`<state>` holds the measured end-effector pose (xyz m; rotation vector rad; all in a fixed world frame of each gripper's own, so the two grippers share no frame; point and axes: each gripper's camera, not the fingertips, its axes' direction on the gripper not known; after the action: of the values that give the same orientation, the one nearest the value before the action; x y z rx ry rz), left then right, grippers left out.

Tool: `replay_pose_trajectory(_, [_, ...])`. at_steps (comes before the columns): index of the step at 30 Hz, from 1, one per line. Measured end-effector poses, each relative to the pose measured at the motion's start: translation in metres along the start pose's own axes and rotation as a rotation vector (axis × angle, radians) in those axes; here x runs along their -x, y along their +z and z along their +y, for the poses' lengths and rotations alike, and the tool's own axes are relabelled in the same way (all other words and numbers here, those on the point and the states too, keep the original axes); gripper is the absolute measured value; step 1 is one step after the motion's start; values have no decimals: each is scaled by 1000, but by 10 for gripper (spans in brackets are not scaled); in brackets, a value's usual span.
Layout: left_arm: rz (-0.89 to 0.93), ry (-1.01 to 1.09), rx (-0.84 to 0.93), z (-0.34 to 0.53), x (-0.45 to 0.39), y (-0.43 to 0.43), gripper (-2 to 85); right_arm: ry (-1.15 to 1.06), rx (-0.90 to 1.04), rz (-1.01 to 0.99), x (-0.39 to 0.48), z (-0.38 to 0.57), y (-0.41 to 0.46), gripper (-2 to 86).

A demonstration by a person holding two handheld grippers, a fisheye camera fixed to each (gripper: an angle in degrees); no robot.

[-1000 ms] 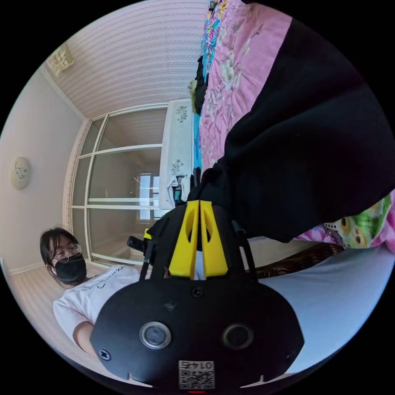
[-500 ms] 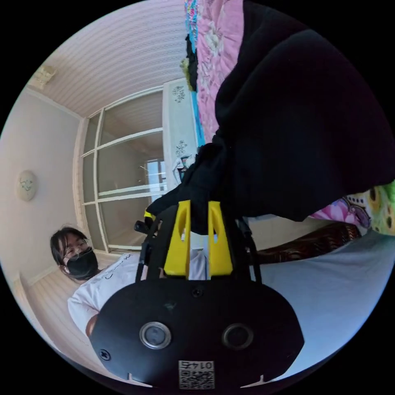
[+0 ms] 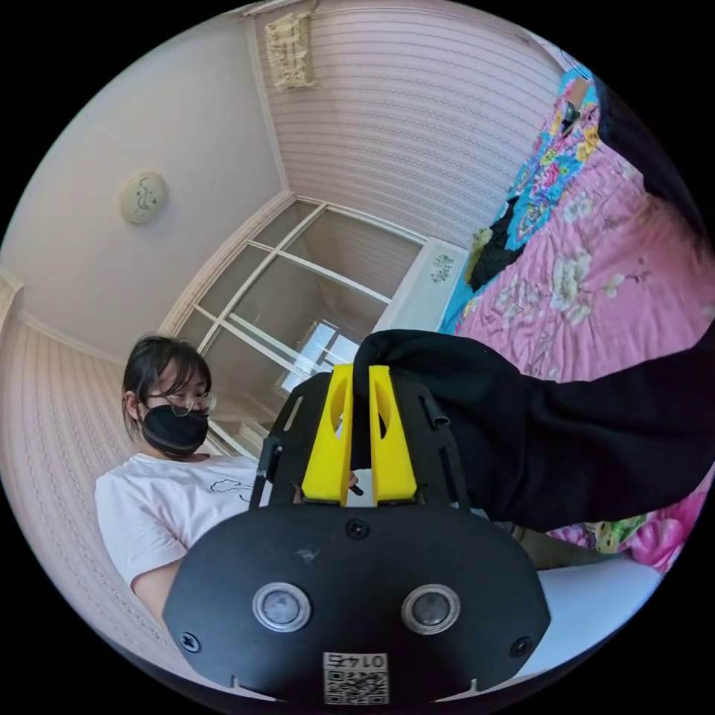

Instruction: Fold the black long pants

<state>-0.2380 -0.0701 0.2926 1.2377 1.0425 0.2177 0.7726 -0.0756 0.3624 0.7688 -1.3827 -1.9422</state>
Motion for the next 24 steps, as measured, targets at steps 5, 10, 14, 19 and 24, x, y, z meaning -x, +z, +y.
replay_pose_trajectory(5, [-126,-26,-26,-1,2,-11,77,-106,6,13,48,-5,20,21])
replay_pose_trajectory(10, [-201,8,46,-5,-11,3,148,-206,19,79,95,-14,51,21])
replay_pose_trajectory(14, [-134,-8,123,-5,-18,32,165,-239,-6,70,110,-17,73,21])
replay_pose_trajectory(19, [-224,56,154,-8,-40,66,175,-293,0,77,131,-24,126,23])
replay_pose_trajectory(24, [-422,69,105,-5,-37,62,147,-372,66,89,151,-31,190,24])
